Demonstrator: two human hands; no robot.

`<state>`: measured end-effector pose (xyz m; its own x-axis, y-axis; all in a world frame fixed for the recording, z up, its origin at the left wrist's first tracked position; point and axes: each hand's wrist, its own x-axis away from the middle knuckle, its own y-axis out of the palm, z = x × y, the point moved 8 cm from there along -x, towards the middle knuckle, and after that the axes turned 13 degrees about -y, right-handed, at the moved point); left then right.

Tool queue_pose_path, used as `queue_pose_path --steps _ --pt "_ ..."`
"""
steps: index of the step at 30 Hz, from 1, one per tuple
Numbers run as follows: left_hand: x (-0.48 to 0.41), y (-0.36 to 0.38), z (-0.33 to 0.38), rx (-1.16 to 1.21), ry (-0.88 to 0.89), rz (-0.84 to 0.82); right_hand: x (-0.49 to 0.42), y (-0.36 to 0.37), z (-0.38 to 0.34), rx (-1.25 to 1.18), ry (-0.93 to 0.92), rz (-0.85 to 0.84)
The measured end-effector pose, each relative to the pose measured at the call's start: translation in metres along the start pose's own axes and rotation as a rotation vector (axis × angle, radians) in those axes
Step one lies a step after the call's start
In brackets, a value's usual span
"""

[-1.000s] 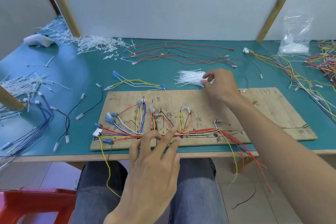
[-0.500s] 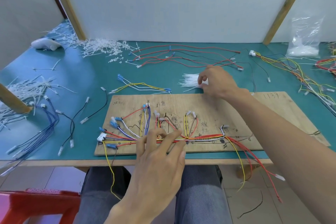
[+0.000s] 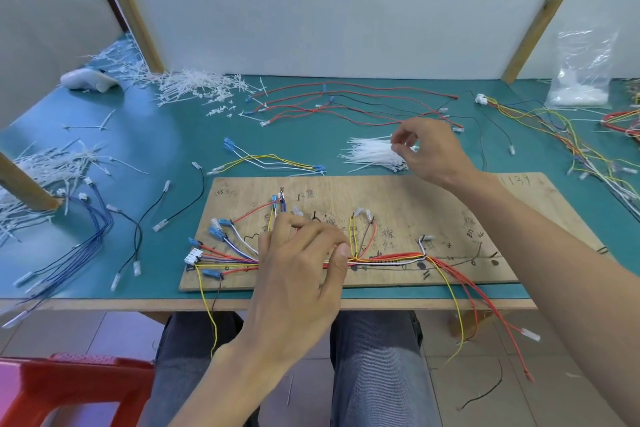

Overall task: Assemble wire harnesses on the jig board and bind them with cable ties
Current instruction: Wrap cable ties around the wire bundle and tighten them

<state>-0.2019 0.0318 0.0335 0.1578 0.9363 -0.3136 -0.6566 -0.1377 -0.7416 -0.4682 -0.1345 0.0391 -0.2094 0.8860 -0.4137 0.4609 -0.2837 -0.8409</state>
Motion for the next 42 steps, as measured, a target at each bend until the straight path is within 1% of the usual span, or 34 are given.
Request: queue_pose_path --steps 4,6,8,10,13,16,18,21,27,30,32,36,38,42 --pt "-0.002 0.000 -0.006 0.031 -0.026 -0.018 -0.001 -0.006 0.005 -0.116 0.047 0.065" --pt "-0.005 -0.003 -0.008 0.079 -0.044 -0.015 -0.002 -0.012 -0.008 -0.147 0.015 0.076" --pt "-0.014 -0.014 -0.008 0.161 -0.070 0.032 -0.002 -0.017 -0.041 -0.191 -0.089 0.059" --pt "-0.030 -0.028 -0.009 0.218 -0.112 0.074 0.004 -0.019 -0.091 -0.249 -0.233 -0.004" --pt "-0.053 -0.044 -0.008 0.217 -0.133 0.047 0.021 -0.015 -0.166 -0.310 -0.416 -0.094" --pt "-0.049 -0.061 -0.018 0.213 -0.158 0.044 0.032 -0.013 -0.208 -0.347 -0.481 -0.161" --pt "-0.036 -0.071 -0.029 0.189 -0.176 0.054 0.037 -0.013 -0.217 -0.420 -0.448 -0.190" --pt "-0.014 -0.089 -0.048 0.184 -0.219 0.117 0.045 -0.012 -0.213 -0.574 -0.327 -0.176" --pt "0.021 -0.094 -0.079 0.305 -0.316 0.098 0.067 0.003 -0.214 -1.088 -0.080 -0.057" --pt "0.031 -0.092 -0.088 0.355 -0.338 0.071 0.075 0.013 -0.224 -1.274 -0.009 -0.007" --pt "0.037 -0.092 -0.093 0.376 -0.347 0.058 0.078 0.018 -0.234 -1.323 0.001 0.007" --pt "0.050 -0.095 -0.090 0.381 -0.296 0.058 0.078 0.019 -0.245 -1.304 0.037 0.124" --pt "0.056 -0.097 -0.088 0.395 -0.284 0.082 0.079 0.022 -0.252 -1.308 0.063 0.157" --pt "0.068 -0.096 -0.091 0.498 -0.330 0.140 0.094 0.039 -0.264 -1.328 0.116 0.086"
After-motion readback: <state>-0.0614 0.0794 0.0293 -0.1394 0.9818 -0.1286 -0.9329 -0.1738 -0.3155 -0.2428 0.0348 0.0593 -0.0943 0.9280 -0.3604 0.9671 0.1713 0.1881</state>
